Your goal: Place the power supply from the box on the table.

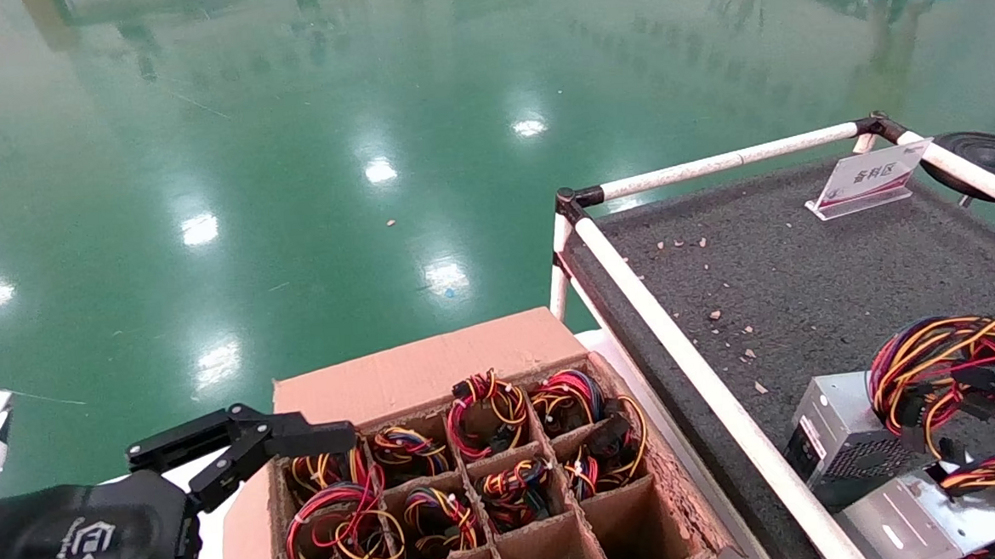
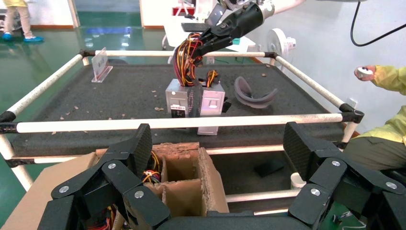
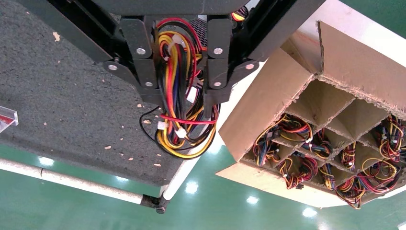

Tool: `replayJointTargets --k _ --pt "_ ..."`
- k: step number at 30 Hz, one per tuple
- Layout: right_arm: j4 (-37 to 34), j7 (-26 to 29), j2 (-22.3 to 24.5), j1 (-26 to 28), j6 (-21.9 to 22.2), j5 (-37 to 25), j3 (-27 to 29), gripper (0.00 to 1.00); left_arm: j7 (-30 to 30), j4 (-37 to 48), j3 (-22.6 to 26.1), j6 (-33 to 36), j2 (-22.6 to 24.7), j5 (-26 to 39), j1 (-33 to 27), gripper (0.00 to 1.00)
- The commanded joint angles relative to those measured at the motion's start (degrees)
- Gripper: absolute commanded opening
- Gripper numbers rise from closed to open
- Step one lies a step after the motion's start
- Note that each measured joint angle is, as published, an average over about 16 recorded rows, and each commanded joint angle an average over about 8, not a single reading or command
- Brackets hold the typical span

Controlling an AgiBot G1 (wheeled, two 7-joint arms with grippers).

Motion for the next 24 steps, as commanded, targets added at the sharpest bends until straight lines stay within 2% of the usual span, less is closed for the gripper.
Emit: replayJointTargets --k 1,11,24 --pt "0.1 0.0 0.0 0.0 0.0 0.0 0.0 1.0 0.0 0.0 0.0 0.0 0.0 0.0 0.0 1.0" --pt "0.9 -0.1 0.0 0.2 0.7 -0.1 0.2 1.0 0.0 0.0 0.0 0.0 0.0 0.0 0.0 1.0" --pt "5.8 0.4 0.0 3.3 3.9 -1.4 0.4 1.0 0.0 0.0 0.0 0.0 0.0 0.0 0.0 1.0"
